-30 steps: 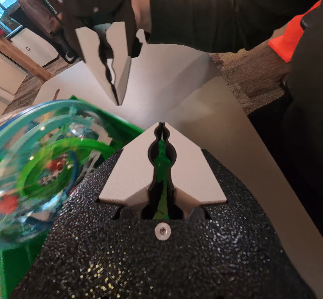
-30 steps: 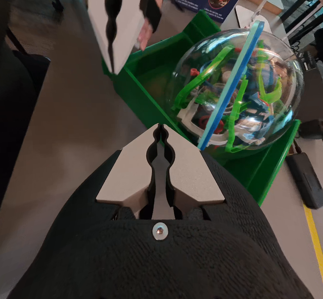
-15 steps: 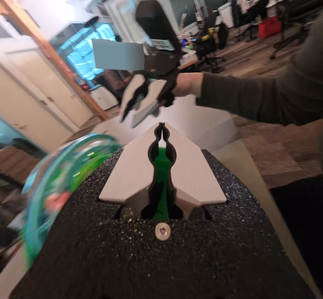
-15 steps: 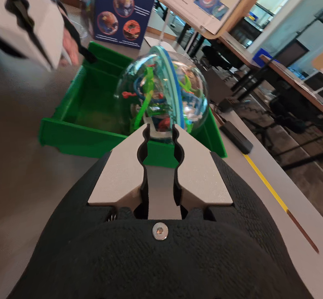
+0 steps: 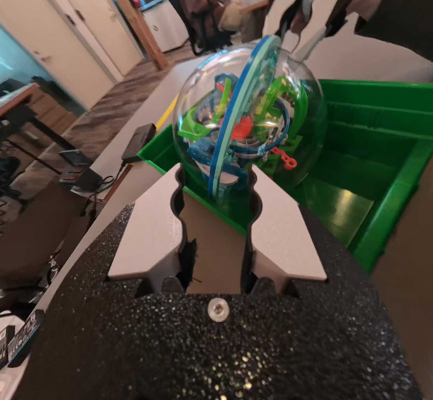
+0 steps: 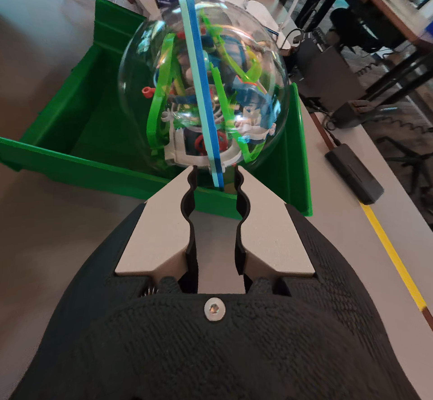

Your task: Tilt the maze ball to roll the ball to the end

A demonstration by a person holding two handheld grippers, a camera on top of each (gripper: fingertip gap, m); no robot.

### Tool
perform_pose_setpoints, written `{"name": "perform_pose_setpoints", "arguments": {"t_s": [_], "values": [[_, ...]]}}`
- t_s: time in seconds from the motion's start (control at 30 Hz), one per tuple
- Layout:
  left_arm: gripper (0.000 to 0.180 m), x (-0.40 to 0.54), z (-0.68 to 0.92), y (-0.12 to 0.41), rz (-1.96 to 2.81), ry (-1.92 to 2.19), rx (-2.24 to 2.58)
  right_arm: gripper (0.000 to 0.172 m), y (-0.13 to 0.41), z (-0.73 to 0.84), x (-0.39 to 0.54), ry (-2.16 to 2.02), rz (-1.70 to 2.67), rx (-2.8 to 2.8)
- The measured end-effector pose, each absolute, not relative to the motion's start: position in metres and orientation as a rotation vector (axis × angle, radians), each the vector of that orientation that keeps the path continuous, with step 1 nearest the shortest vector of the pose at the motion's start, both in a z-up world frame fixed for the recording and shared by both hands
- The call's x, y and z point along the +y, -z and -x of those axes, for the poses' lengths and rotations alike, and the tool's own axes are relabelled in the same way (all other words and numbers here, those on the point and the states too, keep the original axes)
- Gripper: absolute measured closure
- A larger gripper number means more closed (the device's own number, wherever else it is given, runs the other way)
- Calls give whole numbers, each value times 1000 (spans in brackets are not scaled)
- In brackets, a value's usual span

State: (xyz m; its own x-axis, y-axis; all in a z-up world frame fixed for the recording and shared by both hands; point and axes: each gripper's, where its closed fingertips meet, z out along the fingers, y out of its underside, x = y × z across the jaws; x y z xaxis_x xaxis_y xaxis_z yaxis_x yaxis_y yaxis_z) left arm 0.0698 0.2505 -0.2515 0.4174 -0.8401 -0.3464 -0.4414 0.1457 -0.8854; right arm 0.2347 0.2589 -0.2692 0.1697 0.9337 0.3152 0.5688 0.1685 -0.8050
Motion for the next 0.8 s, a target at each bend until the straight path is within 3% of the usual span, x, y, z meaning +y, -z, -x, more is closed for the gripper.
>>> {"name": "perform_pose_setpoints", "arguments": {"t_s": [0.23,0.43,0.5,0.8], "values": [[159,254,-70,271,1577,535,1342,159,271,-231,262,-599,1458,-1520],[166,248,-73,270,1504,509,1299,164,273,-234,265,-445,1371,-1543],[173,243,-71,272,1461,435,1326,164,271,-233,263,-393,1309,-1555],[173,209,-68,268,1130,-64,1416,163,273,-225,260,49,1006,-1614]]}}
